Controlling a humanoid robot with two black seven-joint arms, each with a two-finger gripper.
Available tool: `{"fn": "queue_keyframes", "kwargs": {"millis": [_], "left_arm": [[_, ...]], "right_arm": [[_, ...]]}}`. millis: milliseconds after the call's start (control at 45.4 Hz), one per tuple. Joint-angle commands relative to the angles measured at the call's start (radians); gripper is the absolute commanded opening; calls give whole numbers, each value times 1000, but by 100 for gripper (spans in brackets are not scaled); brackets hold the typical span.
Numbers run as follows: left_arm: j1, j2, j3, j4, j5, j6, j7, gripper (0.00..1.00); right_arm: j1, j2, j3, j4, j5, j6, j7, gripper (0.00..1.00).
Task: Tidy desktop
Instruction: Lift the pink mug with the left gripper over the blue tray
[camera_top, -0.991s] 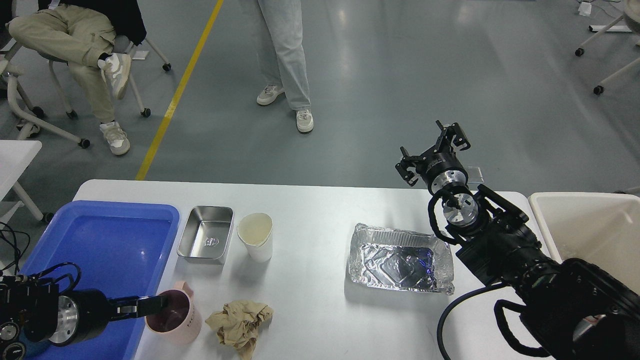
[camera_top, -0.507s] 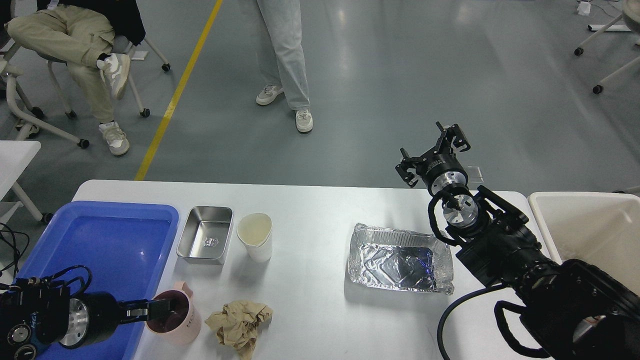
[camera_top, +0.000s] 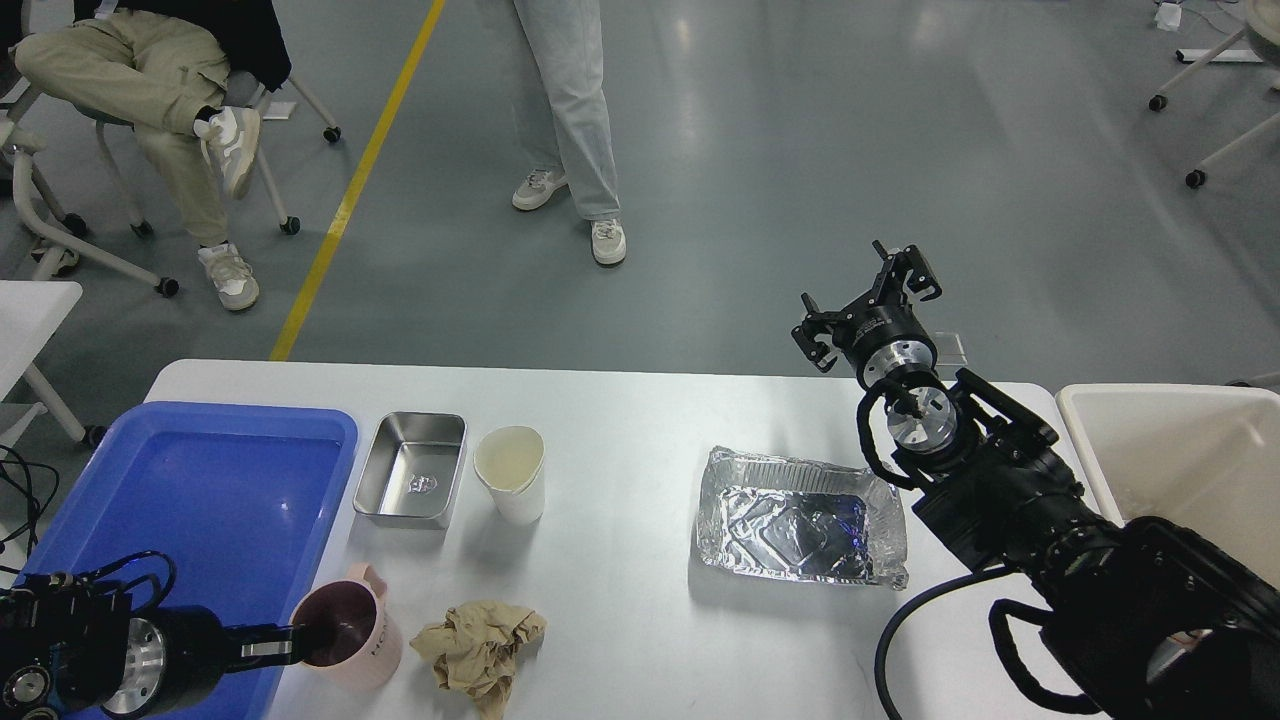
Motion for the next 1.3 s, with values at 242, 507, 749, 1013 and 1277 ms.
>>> {"fn": "queue_keyframes", "kwargs": {"millis": [242,507,749,1013,1277], "left_arm": [[-1,21,-1,-4,6,-24,-4,0],[-7,75,-2,-46,12,-26,-4,0],[-78,228,-11,-126,12,-107,-18,0],[-129,392,-19,-166,10,-148,-24,1],[-121,446,-19,-163,4,-141,-24,1]], "right_arm": [[-1,2,0,0,0,0,0,100],[-3,2,0,0,0,0,0,100],[-3,2,0,0,0,0,0,100],[0,8,0,0,0,0,0,100],[2,8,0,1,0,0,0,100]]}}
